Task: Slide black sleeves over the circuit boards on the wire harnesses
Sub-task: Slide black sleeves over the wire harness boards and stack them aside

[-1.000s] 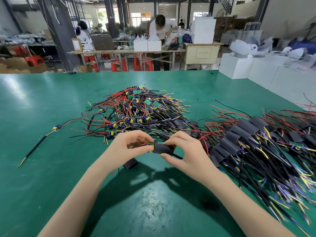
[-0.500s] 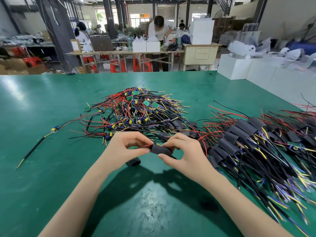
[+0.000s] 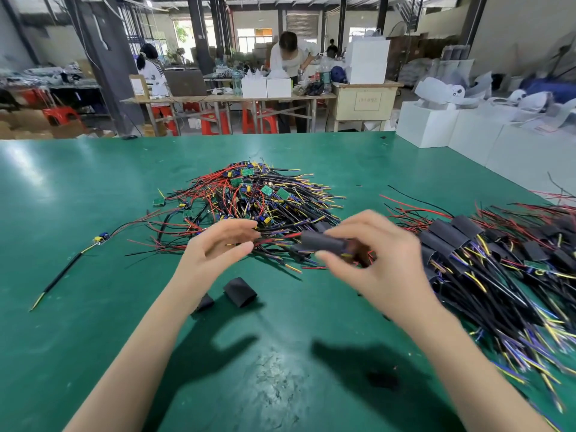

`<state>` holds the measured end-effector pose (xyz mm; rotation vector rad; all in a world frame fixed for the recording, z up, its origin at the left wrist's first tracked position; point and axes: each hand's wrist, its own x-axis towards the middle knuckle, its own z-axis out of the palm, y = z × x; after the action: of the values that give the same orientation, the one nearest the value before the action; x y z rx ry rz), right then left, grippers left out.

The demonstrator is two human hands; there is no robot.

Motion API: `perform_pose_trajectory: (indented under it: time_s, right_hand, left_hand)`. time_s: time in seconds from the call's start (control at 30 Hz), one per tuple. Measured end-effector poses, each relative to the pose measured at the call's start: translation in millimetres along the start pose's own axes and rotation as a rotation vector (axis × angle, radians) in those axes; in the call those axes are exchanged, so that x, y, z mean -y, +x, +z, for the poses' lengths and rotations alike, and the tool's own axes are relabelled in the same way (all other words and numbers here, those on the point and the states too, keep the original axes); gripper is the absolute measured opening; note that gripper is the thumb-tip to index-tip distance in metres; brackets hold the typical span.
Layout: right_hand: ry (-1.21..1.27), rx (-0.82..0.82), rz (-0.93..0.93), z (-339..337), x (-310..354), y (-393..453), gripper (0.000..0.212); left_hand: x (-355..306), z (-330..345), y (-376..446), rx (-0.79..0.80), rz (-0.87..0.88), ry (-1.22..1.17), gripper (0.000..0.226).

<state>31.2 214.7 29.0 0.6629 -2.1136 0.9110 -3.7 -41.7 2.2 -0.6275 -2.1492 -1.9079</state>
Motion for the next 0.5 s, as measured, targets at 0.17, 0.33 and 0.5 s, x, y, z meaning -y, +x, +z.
perform_pose_trajectory:
  time_s: [0.17,0.33,0.5]
  right_hand:
    - [-0.446,-0.247,0.199,-63,-39,2,0.018]
    - [-0.729,-0.146,0.522,-89,-75,-17,0.029]
    - [-0.701,-0.244,0.457,-79,-75,-19,0.041]
  left_hand:
    - [5,-5,2,-0.064,-0.012,0.039,0.021]
    - [13,-3,2,-0.035,-0.043,0.079,0.018]
    - [18,-7,2,-0.026,-0.058,0.112,0.015]
